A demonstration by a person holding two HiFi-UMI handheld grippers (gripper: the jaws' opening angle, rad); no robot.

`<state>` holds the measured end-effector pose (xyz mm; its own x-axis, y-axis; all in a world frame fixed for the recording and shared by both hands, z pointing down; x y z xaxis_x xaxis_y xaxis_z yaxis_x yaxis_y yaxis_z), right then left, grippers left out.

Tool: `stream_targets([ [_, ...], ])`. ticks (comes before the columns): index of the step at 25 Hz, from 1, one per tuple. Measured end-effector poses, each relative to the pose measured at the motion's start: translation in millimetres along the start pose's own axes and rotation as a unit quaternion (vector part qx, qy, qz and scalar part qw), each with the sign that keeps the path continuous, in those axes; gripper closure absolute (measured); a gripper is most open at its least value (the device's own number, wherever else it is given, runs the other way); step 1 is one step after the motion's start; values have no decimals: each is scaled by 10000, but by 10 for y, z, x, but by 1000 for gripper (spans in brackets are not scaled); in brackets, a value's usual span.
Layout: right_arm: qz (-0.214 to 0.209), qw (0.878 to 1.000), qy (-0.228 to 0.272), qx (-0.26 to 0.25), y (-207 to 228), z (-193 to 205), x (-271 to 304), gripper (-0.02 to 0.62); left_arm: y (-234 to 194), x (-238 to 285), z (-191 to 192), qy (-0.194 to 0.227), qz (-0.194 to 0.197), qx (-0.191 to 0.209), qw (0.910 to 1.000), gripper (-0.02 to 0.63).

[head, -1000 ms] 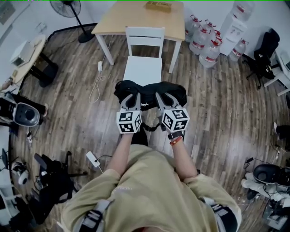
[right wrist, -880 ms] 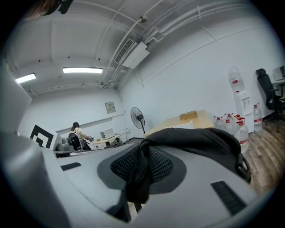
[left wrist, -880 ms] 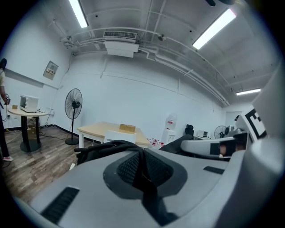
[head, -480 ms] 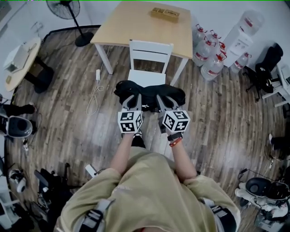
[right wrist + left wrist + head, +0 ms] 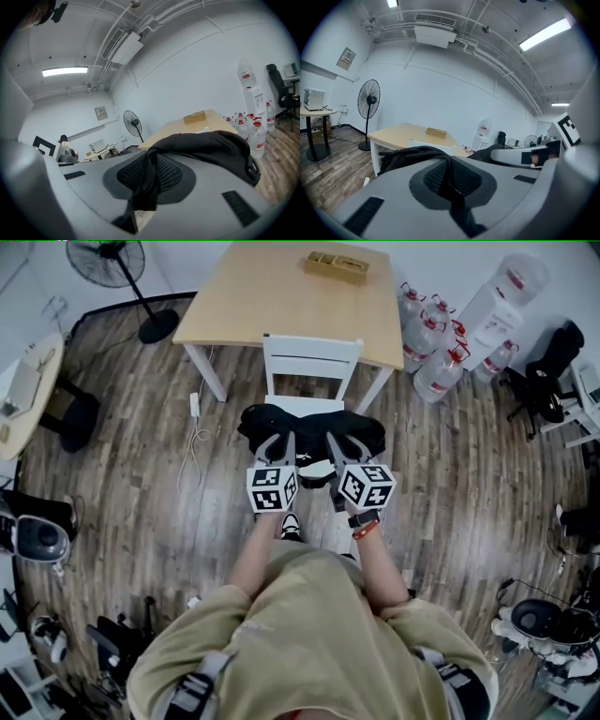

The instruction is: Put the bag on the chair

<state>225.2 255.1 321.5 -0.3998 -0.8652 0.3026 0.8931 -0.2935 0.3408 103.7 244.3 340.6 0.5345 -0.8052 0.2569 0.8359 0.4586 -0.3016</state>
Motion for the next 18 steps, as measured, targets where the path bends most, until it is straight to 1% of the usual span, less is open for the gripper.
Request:
stream_targets([
  [5,120,9999,35,35,39,-108,350,518,-251,281,-129,-13,127,42,9999,580],
  [9,172,9998,66,60,153,-201,535,518,-323,496,-194,-28,182,43,9998,580],
  [13,105,9998,119,75,277,-352,744,518,-392,733,-324,38,129,70,9999,580],
  [18,-75,9999,86,62,457,-510,982,518,-436,1000,-447,112,-55,60,9999,580],
])
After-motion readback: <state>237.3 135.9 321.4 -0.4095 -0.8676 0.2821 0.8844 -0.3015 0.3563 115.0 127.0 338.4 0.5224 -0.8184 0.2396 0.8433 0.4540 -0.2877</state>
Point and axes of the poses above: the fingertips, and each gripper's own axes: x forward along the fingers, y to its right, z out of its underside, the point moved 2 cm from there along -x, backward along the fingers, and after that the axes turned 5 degrees about z, right-handed, at the moved point
